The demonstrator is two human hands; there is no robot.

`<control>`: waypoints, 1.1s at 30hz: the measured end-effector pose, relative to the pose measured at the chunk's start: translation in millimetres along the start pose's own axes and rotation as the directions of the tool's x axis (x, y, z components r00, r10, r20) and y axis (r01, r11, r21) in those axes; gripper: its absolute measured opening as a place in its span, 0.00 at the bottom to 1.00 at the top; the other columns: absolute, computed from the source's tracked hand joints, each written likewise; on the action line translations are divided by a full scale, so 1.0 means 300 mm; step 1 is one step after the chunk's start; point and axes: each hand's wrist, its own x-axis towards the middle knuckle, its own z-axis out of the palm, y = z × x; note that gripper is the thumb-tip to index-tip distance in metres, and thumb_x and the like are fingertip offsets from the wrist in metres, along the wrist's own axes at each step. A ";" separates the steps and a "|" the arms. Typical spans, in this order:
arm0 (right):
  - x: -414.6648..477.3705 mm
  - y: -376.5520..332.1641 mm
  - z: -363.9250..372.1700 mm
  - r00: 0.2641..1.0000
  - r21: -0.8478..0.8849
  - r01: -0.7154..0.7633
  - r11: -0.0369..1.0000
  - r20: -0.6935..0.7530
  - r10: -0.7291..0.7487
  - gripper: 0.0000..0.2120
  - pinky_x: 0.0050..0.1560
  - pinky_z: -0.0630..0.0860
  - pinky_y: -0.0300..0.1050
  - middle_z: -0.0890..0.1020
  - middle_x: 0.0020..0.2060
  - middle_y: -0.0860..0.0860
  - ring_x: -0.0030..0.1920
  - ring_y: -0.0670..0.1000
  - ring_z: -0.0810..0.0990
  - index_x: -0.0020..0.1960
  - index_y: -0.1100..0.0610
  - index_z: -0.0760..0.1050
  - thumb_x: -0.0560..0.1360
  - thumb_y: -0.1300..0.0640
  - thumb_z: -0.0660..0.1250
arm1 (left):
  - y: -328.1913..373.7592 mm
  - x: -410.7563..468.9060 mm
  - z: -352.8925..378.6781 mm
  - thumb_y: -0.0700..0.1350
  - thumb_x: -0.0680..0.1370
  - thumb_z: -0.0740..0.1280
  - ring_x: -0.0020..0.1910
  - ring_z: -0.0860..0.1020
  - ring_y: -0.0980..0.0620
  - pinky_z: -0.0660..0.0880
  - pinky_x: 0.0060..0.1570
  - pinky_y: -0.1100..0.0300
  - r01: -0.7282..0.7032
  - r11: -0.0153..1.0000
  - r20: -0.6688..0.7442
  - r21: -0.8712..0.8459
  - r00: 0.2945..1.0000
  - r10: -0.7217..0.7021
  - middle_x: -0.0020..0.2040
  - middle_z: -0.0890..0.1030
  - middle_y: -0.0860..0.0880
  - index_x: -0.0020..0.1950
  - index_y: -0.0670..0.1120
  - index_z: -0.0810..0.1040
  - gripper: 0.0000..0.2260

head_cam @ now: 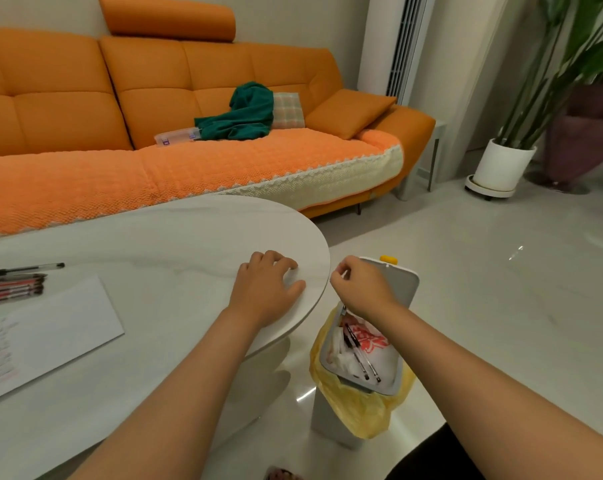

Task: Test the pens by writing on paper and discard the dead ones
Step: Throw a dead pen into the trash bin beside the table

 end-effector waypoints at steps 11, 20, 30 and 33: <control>-0.113 -0.489 0.130 0.882 -0.037 0.385 0.922 0.308 -0.357 0.09 0.49 0.78 0.45 0.79 0.47 0.45 0.48 0.47 0.78 0.55 0.50 0.79 0.77 0.53 0.63 | -0.266 -0.202 -0.281 0.55 0.81 0.62 0.68 0.69 0.48 0.70 0.62 0.52 0.182 0.981 -0.096 0.061 0.980 -0.175 0.68 0.73 0.50 0.69 0.54 0.73 0.18; -0.261 -0.987 0.488 0.689 0.039 0.611 0.791 0.466 -0.555 0.09 0.46 0.75 0.45 0.78 0.45 0.43 0.46 0.48 0.77 0.53 0.47 0.79 0.77 0.52 0.62 | -0.711 -0.626 -0.539 0.55 0.81 0.62 0.68 0.68 0.49 0.69 0.62 0.53 0.457 0.877 -0.200 0.146 0.882 -0.426 0.67 0.73 0.51 0.67 0.55 0.75 0.16; -0.499 -1.373 0.832 0.352 0.101 0.866 0.490 0.574 -0.740 0.13 0.46 0.73 0.45 0.79 0.55 0.48 0.52 0.51 0.77 0.60 0.47 0.77 0.79 0.57 0.61 | -1.038 -1.041 -0.744 0.54 0.80 0.64 0.58 0.71 0.51 0.72 0.55 0.56 0.705 0.696 -0.328 0.135 0.695 -0.640 0.56 0.76 0.51 0.57 0.55 0.80 0.09; -0.541 -1.426 0.907 0.300 0.112 0.894 0.434 0.569 -0.766 0.13 0.46 0.70 0.44 0.76 0.59 0.49 0.54 0.52 0.77 0.62 0.47 0.76 0.79 0.56 0.63 | -1.073 -1.108 -0.756 0.53 0.79 0.65 0.57 0.71 0.51 0.71 0.54 0.57 0.715 0.694 -0.313 0.085 0.680 -0.663 0.52 0.75 0.52 0.54 0.55 0.79 0.06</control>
